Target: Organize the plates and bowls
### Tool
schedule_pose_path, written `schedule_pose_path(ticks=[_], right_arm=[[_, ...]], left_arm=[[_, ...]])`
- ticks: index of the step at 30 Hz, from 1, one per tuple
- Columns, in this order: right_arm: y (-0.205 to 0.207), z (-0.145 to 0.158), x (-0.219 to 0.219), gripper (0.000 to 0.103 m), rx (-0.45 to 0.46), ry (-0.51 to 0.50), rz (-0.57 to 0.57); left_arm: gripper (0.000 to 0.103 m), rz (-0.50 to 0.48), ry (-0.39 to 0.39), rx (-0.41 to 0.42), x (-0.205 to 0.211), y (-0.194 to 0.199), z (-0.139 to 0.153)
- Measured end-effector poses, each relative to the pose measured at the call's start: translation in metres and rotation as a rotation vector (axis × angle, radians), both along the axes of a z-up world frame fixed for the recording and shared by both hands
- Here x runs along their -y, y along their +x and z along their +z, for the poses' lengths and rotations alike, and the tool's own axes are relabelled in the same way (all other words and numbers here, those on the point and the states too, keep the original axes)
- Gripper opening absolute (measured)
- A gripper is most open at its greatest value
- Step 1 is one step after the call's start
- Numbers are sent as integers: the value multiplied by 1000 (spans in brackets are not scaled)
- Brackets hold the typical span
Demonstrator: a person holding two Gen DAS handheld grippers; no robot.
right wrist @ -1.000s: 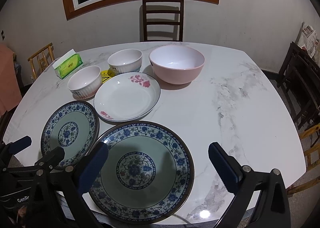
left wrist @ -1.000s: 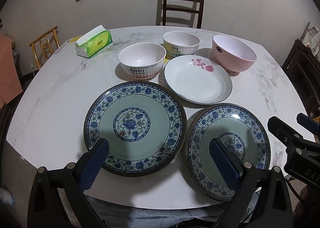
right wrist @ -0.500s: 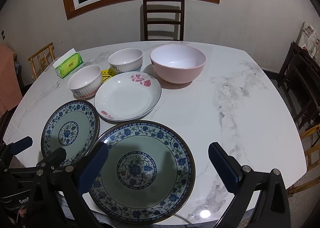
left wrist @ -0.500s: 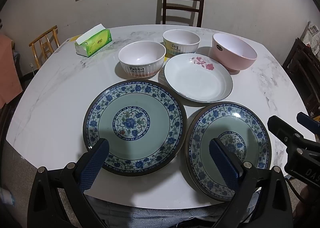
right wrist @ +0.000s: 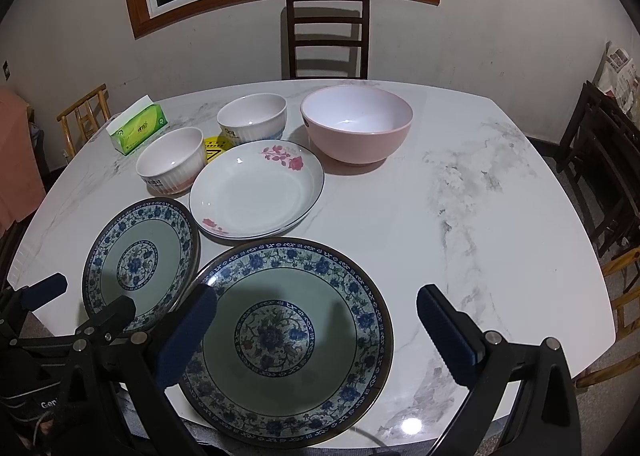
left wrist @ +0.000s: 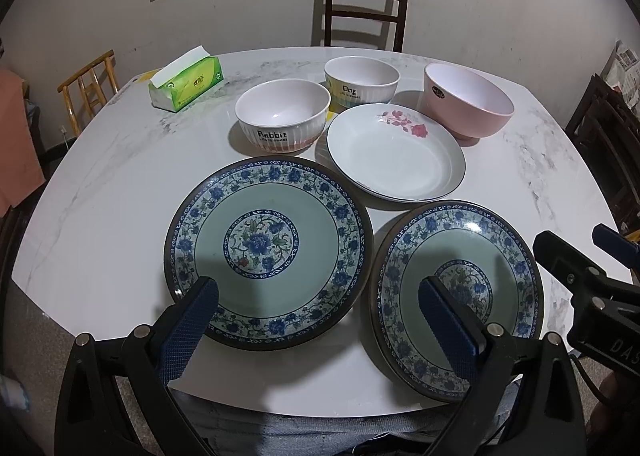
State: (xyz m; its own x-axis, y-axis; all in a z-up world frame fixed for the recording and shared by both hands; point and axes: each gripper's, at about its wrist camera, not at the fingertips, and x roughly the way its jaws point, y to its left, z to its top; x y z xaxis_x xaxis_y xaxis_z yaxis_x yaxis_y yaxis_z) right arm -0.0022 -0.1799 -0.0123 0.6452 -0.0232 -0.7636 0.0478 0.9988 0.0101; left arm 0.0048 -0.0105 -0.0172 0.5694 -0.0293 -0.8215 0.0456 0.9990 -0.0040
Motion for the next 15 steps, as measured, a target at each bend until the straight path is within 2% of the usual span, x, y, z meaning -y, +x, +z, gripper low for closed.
schedule_pose_path(ticks=[15], right_arm=[[0, -1, 0, 102, -5, 5, 6]], left_arm=[[99, 1, 2, -1, 1, 0, -1]])
